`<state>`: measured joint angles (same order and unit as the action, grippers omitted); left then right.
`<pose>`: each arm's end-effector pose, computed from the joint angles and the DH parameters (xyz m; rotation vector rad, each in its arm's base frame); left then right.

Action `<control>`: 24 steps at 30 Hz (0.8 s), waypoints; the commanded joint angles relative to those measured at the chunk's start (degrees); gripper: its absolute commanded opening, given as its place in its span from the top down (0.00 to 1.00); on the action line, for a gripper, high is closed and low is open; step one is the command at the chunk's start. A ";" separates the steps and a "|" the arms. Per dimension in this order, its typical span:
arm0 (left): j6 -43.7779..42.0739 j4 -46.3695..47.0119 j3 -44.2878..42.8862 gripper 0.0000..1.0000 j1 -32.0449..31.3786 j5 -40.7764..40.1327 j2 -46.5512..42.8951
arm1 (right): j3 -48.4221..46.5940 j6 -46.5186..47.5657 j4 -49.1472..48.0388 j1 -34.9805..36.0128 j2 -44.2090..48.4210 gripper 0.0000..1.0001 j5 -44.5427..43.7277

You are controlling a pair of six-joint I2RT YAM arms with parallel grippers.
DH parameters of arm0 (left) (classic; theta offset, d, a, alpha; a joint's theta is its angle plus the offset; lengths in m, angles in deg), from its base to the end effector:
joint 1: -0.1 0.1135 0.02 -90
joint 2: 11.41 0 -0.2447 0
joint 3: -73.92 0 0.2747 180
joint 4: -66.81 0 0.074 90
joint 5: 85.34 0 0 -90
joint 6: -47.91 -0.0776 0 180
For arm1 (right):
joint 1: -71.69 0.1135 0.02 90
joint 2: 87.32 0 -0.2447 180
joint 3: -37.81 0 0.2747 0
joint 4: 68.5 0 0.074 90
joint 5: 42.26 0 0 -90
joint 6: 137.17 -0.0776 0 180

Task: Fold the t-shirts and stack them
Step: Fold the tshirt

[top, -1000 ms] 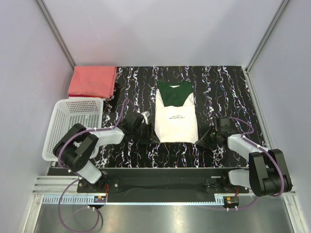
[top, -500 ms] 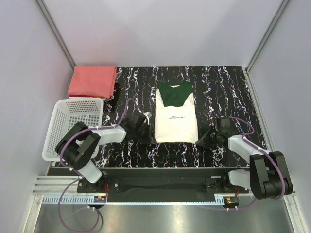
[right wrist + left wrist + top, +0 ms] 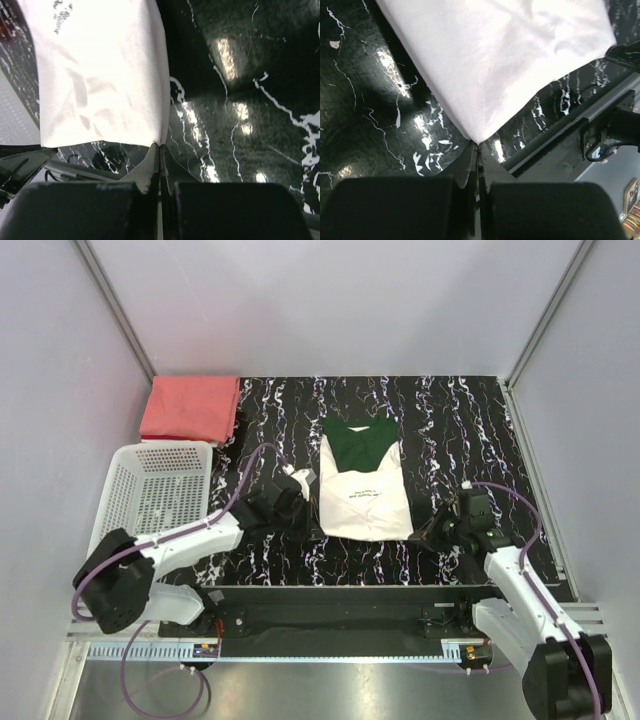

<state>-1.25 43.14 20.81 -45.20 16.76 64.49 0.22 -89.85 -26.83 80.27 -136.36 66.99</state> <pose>0.2113 -0.2367 0.1358 0.2093 2.5718 -0.9027 0.2110 0.0577 0.1260 0.6211 2.5259 0.7716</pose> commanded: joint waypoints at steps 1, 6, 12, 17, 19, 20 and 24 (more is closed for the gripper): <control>0.47 -3.18 -2.05 1.00 -0.84 -3.31 -4.78 | -2.01 -0.82 6.27 0.65 4.90 1.00 1.58; -0.32 -5.46 -4.76 1.00 -1.19 -4.53 -6.03 | -7.26 -1.97 8.56 0.74 8.87 1.00 -1.05; -4.80 -11.35 -17.76 1.00 0.82 -6.82 -1.11 | -21.22 0.83 6.72 0.56 -3.68 1.00 -5.27; -9.45 -13.21 -31.54 1.00 8.27 -3.23 7.23 | -35.82 6.72 4.87 0.39 -21.57 1.00 -5.10; -10.95 -14.52 -38.65 1.00 11.70 -2.00 13.20 | -43.91 8.47 4.87 -0.31 -27.49 1.00 -4.40; -11.04 -14.53 -40.61 1.00 12.77 -1.12 15.14 | -46.46 8.83 4.52 -0.58 -33.09 1.00 -3.26; -13.67 -14.35 -51.51 1.00 16.99 0.21 25.42 | -62.17 10.24 4.52 -1.98 -47.18 1.00 -1.14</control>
<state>-11.04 29.00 -24.11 -30.60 14.77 85.69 -53.20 -82.70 -21.32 79.46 -177.23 64.52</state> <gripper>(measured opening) 0.008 0.010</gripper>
